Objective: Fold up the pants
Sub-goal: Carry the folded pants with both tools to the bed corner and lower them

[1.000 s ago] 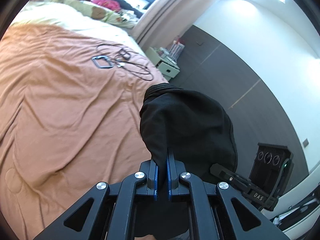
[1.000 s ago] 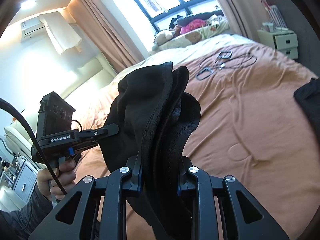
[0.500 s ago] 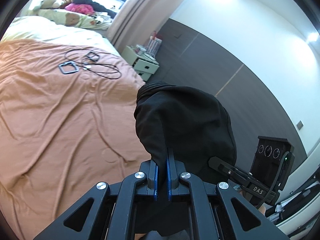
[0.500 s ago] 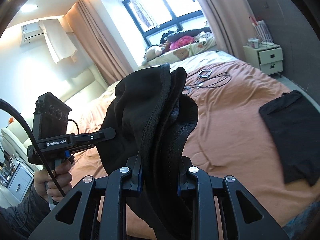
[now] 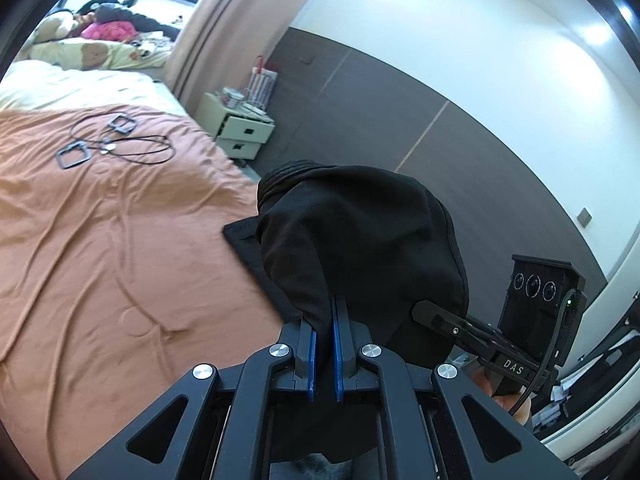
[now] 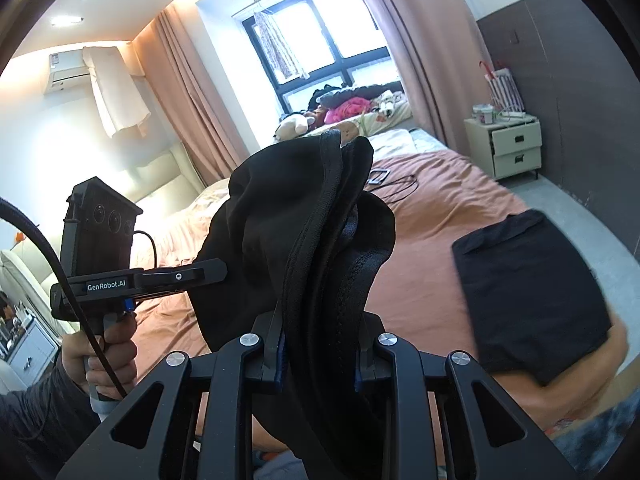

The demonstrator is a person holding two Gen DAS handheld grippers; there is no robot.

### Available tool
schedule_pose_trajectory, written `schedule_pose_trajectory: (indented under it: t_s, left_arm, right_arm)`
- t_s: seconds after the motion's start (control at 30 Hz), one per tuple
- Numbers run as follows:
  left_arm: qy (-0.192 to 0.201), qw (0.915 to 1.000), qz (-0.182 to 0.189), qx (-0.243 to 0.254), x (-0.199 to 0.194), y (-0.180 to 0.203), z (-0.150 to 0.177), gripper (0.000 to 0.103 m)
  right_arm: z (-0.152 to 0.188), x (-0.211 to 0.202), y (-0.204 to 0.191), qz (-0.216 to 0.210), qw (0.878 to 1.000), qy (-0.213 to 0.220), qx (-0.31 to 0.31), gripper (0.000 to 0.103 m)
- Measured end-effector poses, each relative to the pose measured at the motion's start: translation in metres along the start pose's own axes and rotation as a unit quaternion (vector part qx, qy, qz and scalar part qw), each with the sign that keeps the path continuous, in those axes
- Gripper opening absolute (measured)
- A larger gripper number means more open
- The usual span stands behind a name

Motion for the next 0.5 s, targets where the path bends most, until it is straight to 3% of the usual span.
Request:
schedule_pose_trajectory:
  t_s: [0.23, 0.5]
  left_arm:
    - [-0.005, 0.9997, 0.018, 0.016, 0.035, 0.037, -0.002, 0.007]
    - [-0.024, 0.9989, 0.037, 0.014, 0.096, 0.059, -0.005, 0.007]
  right_arm:
    - [-0.005, -0.033, 0.027, 0.006, 1.000, 0.001, -0.022, 0.021]
    - [-0.014, -0.044, 0.056, 0.033, 0.998, -0.005, -0.051, 0.021]
Point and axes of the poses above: each gripper's, at about its wrist camera, not at the fingertips, and x roughly the way its jaws point, y to its right, z to its underside, the point moved 7 cm from there along x, roughly the way its jaws point, and after that the axes turned 1 degree about -z, right-handed, at the moved point
